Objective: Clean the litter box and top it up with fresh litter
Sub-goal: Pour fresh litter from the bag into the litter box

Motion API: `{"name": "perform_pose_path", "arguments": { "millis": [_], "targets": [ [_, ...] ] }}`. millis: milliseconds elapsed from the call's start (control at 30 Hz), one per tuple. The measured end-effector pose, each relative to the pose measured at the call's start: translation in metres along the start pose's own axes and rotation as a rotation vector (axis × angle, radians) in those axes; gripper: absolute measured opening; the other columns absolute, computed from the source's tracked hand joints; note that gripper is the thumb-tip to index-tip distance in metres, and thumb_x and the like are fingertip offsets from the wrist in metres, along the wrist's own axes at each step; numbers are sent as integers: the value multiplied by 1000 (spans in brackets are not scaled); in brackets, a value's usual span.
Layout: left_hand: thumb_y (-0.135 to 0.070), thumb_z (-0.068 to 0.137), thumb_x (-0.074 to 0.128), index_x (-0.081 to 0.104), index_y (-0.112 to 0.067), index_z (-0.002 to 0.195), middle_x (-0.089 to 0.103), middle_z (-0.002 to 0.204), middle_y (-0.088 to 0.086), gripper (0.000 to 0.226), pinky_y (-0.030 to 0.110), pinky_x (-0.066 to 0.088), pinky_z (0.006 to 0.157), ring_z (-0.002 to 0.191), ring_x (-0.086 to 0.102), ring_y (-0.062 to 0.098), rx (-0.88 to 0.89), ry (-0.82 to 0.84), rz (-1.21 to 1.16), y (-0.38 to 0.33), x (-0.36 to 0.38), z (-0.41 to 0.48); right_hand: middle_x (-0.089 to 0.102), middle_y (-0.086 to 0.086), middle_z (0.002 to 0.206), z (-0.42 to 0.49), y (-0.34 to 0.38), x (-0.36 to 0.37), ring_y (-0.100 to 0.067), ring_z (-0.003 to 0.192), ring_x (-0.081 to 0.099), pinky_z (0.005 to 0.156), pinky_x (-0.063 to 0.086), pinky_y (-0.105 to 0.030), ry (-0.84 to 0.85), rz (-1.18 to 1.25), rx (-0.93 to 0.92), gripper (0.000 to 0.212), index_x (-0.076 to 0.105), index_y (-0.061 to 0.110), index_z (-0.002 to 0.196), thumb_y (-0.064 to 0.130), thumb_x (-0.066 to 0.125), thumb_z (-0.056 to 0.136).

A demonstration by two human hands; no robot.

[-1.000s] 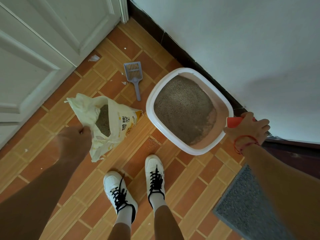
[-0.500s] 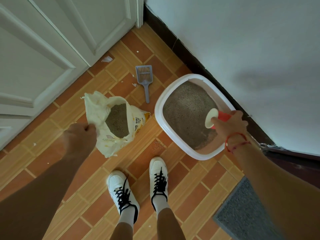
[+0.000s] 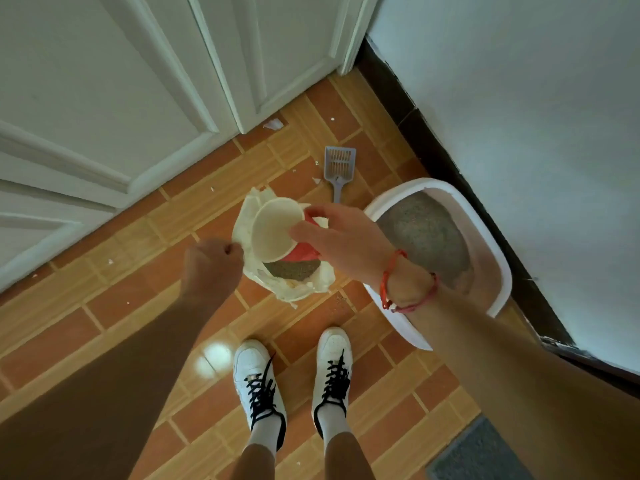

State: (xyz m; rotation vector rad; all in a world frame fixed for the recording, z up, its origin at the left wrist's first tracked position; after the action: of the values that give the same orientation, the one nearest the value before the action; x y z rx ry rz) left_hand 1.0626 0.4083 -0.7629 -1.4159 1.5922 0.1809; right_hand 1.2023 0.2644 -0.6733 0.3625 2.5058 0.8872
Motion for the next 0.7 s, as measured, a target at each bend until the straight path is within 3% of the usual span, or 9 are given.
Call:
{"name": "perform_pose_path", "arguments": {
  "millis": [133,300,400,533,600,700],
  "targets": [
    [-11,93,51,61,9,64,58,59,26,37,30,33,46,50,43,22,4,10,-11,12,-7,3,64,1,89,21,7,31,-20,85,62,64,43,-29,135,-437,67,38,63,20,99,54,53,85],
    [-10,97,49,56,-3,56,52,51,7,43,18,27,35,41,38,14,67,49,-29,20,-10,-1,63,-10,102,59,1,64,-29,99,60,72,40,-32,149,-902,96,45,59,6,112,46,48,94],
    [-9,98,50,46,-12,50,38,44,-4,48,18,31,33,33,33,11,125,40,-78,24,-8,-4,64,-8,104,86,-14,84,-28,95,58,72,41,-33,172,-1093,88,38,61,8,108,41,50,93],
    [-9,95,56,56,0,53,43,41,5,42,23,28,35,33,32,11,177,-21,-152,34,1,2,59,-16,121,125,-49,106,-33,111,54,81,42,-37,138,-1111,119,42,54,7,123,36,54,93],
    [-9,93,58,58,2,54,50,43,13,41,25,28,36,35,30,11,247,-48,-162,38,6,8,57,-19,121,144,-65,114,-36,111,55,83,46,-38,105,-1059,159,41,53,5,123,31,58,92],
    [-12,92,58,56,0,52,50,42,12,42,31,32,36,35,36,23,323,-90,-176,44,11,12,59,-18,117,172,-91,130,-36,104,58,80,49,-39,58,-1128,142,38,55,7,119,31,58,90]
  ]
}}
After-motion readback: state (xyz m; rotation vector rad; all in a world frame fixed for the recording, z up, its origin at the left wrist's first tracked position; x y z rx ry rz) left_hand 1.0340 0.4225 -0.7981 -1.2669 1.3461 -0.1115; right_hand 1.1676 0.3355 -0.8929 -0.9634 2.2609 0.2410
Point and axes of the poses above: each hand's wrist, its own z-axis towards the middle knuckle, its own x-axis out of the palm, y = z × x, the point moved 1 cm from there along z, towards the middle knuckle
